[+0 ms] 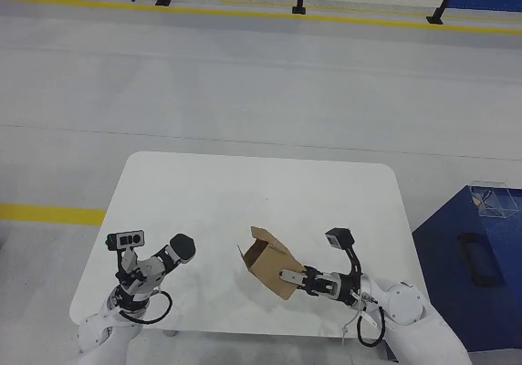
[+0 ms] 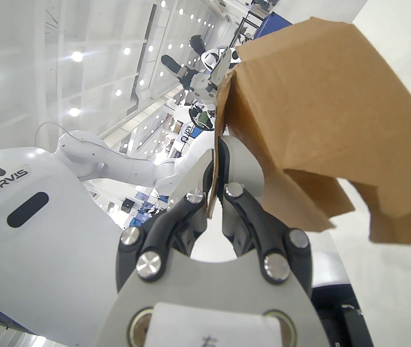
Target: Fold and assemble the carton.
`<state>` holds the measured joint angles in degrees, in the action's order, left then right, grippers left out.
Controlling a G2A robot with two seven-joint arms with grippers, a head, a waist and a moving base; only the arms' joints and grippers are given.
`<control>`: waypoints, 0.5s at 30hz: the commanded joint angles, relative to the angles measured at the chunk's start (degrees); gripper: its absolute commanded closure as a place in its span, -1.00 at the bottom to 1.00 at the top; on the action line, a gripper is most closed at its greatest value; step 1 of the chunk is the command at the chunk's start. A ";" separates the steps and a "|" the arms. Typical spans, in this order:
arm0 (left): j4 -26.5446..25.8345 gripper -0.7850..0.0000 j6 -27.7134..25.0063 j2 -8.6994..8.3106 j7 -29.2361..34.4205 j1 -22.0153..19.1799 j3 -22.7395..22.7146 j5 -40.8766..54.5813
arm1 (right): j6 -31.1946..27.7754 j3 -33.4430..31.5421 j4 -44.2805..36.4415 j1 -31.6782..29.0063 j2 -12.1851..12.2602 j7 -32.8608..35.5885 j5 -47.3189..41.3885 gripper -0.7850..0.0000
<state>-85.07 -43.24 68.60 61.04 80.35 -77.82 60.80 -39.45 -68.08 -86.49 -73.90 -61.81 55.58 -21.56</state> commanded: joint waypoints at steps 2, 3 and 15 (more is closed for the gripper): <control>0.00 -1.00 0.00 0.00 0.00 0.00 0.00 0.00 | 0.00 0.00 0.00 0.00 0.00 0.00 0.00 1.00; 0.00 -1.00 0.00 0.00 0.00 0.00 0.00 0.00 | 0.00 0.00 0.00 0.00 0.00 0.00 0.00 1.00; 2.78 -1.00 7.42 -1.80 3.06 -8.27 -6.65 -16.02 | 12.60 2.47 -2.39 2.19 0.11 6.22 -2.85 1.00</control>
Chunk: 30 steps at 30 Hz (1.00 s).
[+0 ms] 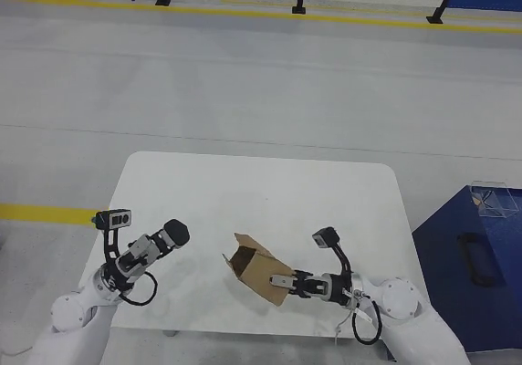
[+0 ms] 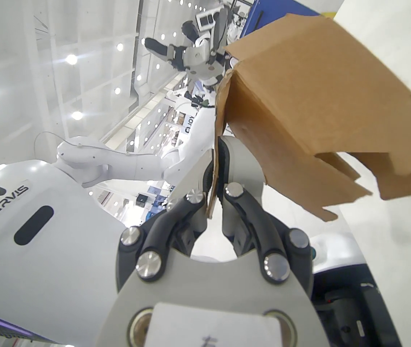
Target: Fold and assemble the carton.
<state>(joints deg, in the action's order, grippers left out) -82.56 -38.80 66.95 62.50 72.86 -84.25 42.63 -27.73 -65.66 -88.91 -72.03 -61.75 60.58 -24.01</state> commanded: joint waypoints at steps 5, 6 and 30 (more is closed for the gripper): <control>3.99 -1.00 12.50 -0.73 9.43 -6.09 0.82 1.80 | 5.46 1.68 0.45 1.98 0.22 8.14 -1.03 1.00; 4.75 -1.00 13.39 -0.64 9.82 -7.04 1.35 2.78 | 6.21 1.94 0.44 2.37 0.23 9.29 -1.51 1.00; 16.89 -1.00 28.09 2.51 18.99 -20.62 19.55 3.48 | 9.25 1.85 -0.33 6.94 0.50 14.68 -5.63 1.00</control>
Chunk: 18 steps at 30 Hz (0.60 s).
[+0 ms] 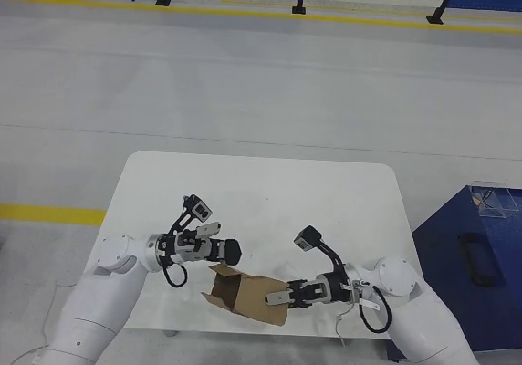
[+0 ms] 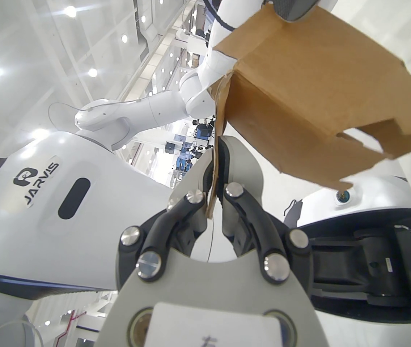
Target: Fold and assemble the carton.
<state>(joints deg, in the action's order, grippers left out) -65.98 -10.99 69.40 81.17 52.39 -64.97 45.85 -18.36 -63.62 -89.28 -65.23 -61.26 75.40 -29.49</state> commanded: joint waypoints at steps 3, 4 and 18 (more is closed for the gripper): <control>1.46 -1.00 0.33 0.21 0.87 -0.44 0.85 0.19 | -0.10 -0.99 0.19 0.64 0.14 -0.10 -0.54 1.00; 1.71 -1.00 0.22 0.24 0.99 -0.47 1.02 -0.01 | -0.12 -1.35 0.23 0.71 0.19 -0.18 -0.87 1.00; 1.05 -1.00 -1.03 0.35 1.31 0.35 1.11 0.80 | -0.09 -1.93 0.28 0.73 0.29 -0.24 -2.02 1.00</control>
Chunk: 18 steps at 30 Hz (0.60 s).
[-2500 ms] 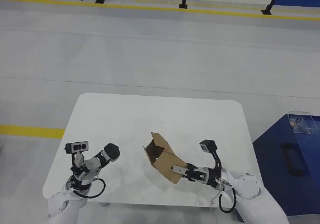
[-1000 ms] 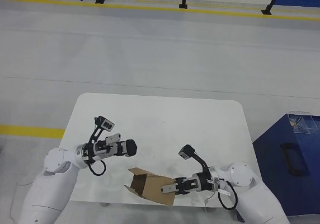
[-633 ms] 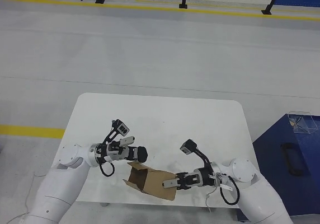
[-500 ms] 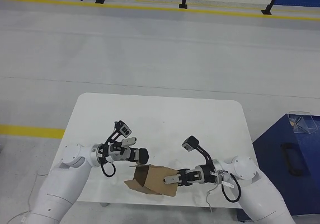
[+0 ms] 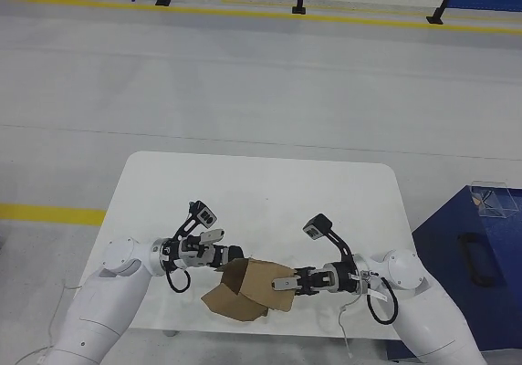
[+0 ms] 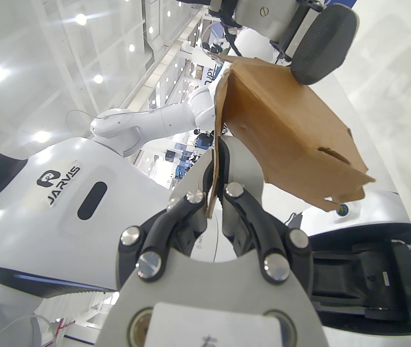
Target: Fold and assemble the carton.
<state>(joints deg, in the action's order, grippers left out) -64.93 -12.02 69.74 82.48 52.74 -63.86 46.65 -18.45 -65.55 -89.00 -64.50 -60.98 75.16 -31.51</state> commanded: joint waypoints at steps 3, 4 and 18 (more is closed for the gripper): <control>0.00 -1.00 0.00 0.00 0.00 0.00 0.00 0.00 | 0.09 -0.02 -0.12 -0.04 0.00 -0.26 0.13 1.00; -0.70 -1.00 0.00 0.01 -0.68 0.51 -0.10 0.41 | 0.00 -0.38 -0.55 -0.15 0.07 -1.23 0.92 1.00; -12.04 -1.00 -4.31 -3.34 0.11 5.28 -6.16 -16.69 | -2.71 -6.18 -3.45 -4.51 1.64 -1.73 4.67 1.00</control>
<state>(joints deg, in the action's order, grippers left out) -76.31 -16.10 66.53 82.58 57.83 -69.89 30.84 -21.46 -71.72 -92.56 -68.99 -59.38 73.12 -26.78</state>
